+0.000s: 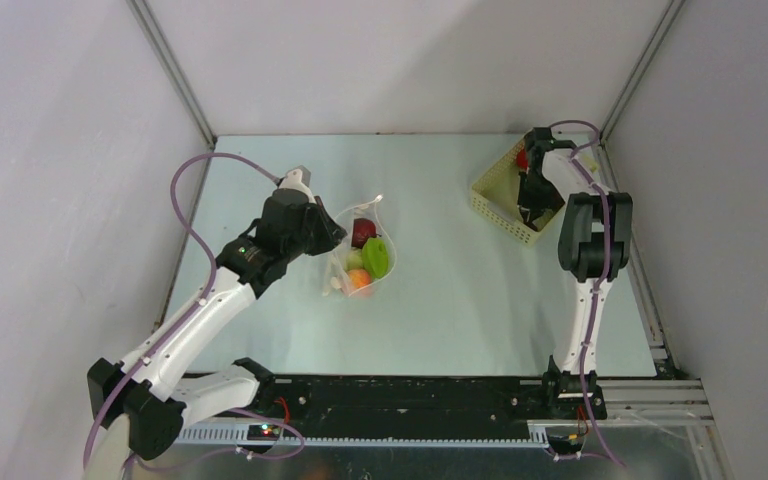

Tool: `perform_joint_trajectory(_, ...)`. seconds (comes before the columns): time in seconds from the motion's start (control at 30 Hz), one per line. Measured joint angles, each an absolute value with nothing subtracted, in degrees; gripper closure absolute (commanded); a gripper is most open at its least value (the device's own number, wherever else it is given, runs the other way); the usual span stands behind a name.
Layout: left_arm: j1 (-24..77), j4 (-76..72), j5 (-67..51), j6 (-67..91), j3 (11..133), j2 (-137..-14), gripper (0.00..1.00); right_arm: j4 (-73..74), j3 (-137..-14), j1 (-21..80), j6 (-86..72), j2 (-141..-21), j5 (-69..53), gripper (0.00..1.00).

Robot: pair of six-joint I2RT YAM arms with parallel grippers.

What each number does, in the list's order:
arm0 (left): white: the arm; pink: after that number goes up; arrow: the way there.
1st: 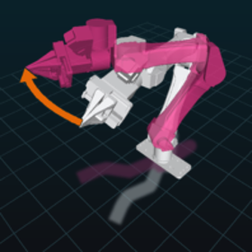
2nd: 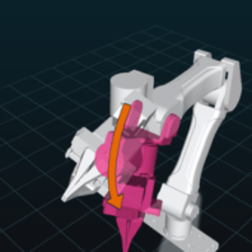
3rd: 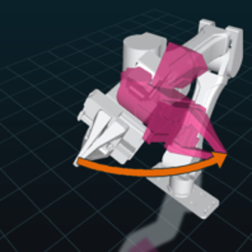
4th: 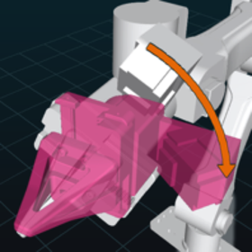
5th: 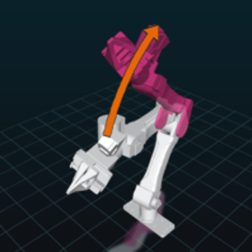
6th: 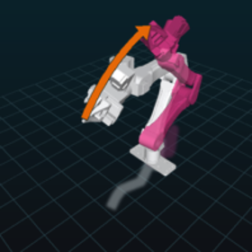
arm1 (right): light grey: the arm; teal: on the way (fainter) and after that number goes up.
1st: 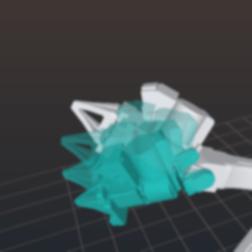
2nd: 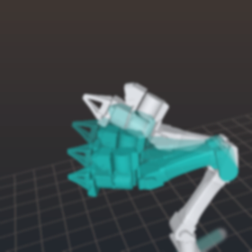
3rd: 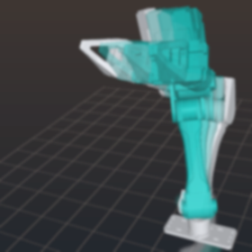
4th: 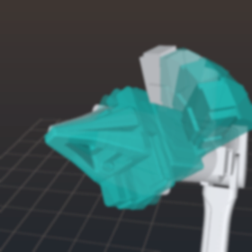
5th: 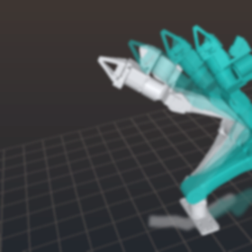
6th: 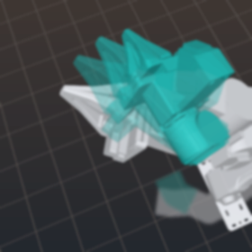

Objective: Place the food in the zip-top bag and seal the zipper

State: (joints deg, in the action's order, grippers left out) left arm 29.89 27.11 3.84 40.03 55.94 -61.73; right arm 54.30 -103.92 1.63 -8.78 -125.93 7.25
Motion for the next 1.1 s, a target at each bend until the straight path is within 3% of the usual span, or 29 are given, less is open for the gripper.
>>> perform_joint_trajectory(0.33,29.9,27.1,3.8,40.1,55.9,-61.7,1.00,51.7,-103.9,1.3,-9.6,-117.6,7.1,0.86)
perform_joint_trajectory(0.47,29.9,27.1,3.8,40.1,55.9,-61.7,1.00,50.8,-103.9,1.3,-9.6,-115.4,6.8,0.74)
perform_joint_trajectory(0.53,29.9,27.0,3.8,40.1,55.9,-61.7,1.00,50.7,-103.9,1.3,-9.4,-115.3,6.5,0.60)
perform_joint_trajectory(0.57,29.9,27.0,3.8,40.1,55.9,-61.8,1.00,50.7,-103.9,1.3,-9.5,-115.4,6.3,0.48)
perform_joint_trajectory(0.63,29.9,27.0,3.8,40.0,55.9,-61.7,1.00,50.7,-103.7,1.3,-9.3,-115.7,6.0,0.38)
perform_joint_trajectory(0.8,29.9,27.0,3.8,40.0,55.9,-61.7,1.00,50.5,-102.3,1.2,-8.3,-117.0,5.3,0.31)
perform_joint_trajectory(1.1,29.9,25.8,3.8,40.1,55.0,-61.7,1.00,49.8,-99.7,0.7,-8.6,-121.3,5.1,0.30)
